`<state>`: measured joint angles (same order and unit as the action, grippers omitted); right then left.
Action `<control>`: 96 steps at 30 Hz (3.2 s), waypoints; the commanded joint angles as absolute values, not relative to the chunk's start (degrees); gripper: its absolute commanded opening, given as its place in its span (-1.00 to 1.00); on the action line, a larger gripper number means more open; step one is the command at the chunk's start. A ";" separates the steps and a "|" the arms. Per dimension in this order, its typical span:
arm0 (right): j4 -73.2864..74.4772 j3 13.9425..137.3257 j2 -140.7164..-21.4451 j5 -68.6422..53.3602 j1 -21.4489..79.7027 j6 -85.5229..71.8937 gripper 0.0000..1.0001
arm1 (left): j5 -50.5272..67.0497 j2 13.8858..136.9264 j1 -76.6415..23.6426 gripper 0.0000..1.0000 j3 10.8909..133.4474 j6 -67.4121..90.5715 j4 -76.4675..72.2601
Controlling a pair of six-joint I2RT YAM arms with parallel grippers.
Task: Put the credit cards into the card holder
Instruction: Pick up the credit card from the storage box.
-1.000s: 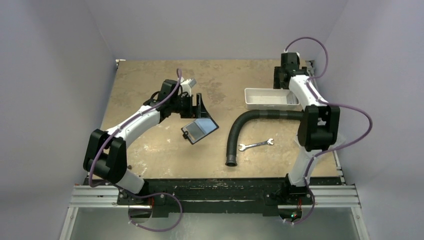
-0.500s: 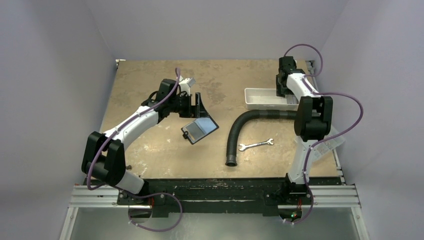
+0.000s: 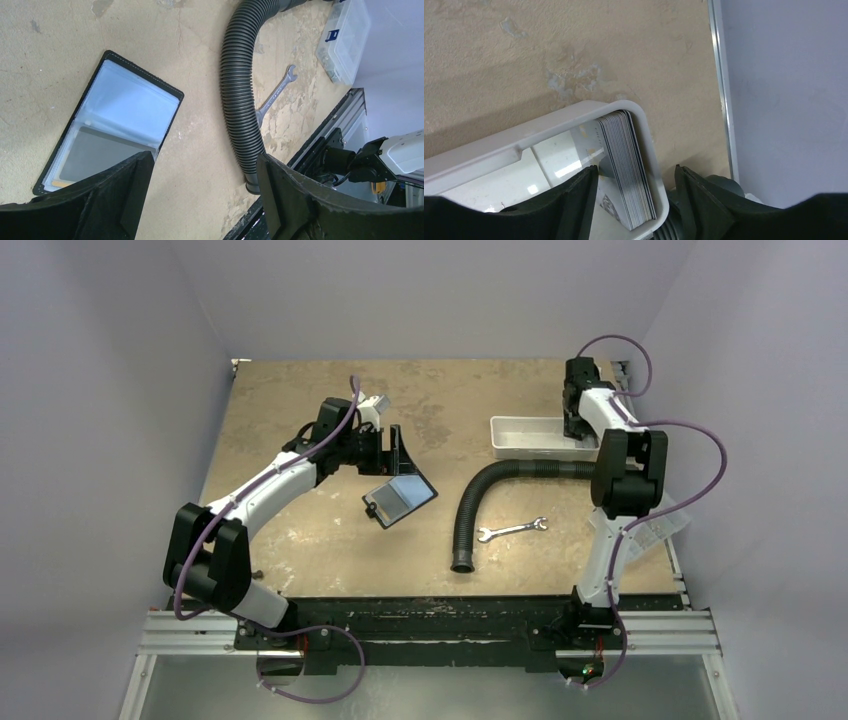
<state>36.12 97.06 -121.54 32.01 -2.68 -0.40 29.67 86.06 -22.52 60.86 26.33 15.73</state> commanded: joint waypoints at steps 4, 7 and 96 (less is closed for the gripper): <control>36.40 99.19 -122.13 32.35 -2.72 -0.26 0.22 | 30.44 84.29 -22.06 0.61 60.91 25.31 14.47; 37.04 99.66 -121.65 32.34 -2.72 -0.26 0.16 | 30.57 84.28 -22.02 0.62 60.92 25.31 14.41; 13.98 83.17 -91.86 -15.30 15.94 -19.97 -1.00 | 16.48 84.99 -21.73 0.58 57.31 24.91 17.85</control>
<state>29.23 89.91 -96.27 12.14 12.75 -9.82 23.11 86.24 -22.24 59.66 26.09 16.21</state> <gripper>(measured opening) 0.069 0.806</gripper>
